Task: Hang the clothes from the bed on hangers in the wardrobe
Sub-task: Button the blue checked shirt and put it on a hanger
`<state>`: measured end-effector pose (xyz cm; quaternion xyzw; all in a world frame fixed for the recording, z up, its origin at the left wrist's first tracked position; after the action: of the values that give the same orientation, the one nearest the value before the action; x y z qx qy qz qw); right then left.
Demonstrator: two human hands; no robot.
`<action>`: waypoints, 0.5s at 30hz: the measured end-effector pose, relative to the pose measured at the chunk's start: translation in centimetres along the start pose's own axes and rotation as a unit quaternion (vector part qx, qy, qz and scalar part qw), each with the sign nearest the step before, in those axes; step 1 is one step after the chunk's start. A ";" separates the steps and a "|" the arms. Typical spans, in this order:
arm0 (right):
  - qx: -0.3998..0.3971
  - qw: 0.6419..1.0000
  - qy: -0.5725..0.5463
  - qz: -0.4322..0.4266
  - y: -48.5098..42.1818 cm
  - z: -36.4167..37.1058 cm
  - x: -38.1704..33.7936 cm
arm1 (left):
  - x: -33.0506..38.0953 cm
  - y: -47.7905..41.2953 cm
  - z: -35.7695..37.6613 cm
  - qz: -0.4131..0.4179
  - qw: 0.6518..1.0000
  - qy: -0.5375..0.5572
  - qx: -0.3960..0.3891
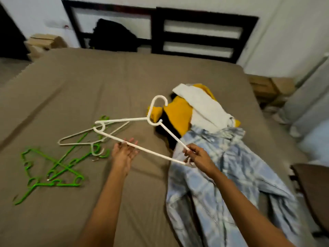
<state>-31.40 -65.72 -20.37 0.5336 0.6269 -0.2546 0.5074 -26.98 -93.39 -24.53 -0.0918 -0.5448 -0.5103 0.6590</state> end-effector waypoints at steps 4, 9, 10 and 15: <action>0.037 0.991 0.121 0.044 3.7 -9.5 2.3 | -5.9 4.6 10.0 -0.067 0.993 -0.019 -0.098; 0.156 0.966 0.185 0.088 7.7 -20.4 5.6 | -14.0 9.0 17.9 -0.168 0.971 -0.017 -0.167; 0.196 0.956 0.197 0.092 8.8 -22.6 6.0 | -15.6 9.8 18.9 -0.192 0.962 -0.055 -0.185; 0.389 0.889 0.226 0.085 14.6 -31.4 6.7 | -19.6 8.7 22.2 -0.142 0.863 -0.443 -0.198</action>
<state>-28.73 -31.56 -12.08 0.7823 0.5279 -0.3067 0.1240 -31.86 -63.16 -28.01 -0.3582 -0.6739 -0.6012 0.2368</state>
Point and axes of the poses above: each hand's wrist, its own y-axis away from the middle knuckle, its own z-axis out of the palm, x = y × z, the point moved 9 cm from there along -y, towards the middle knuckle, and after that the axes turned 1 degree about -y, right-handed, at the moved point
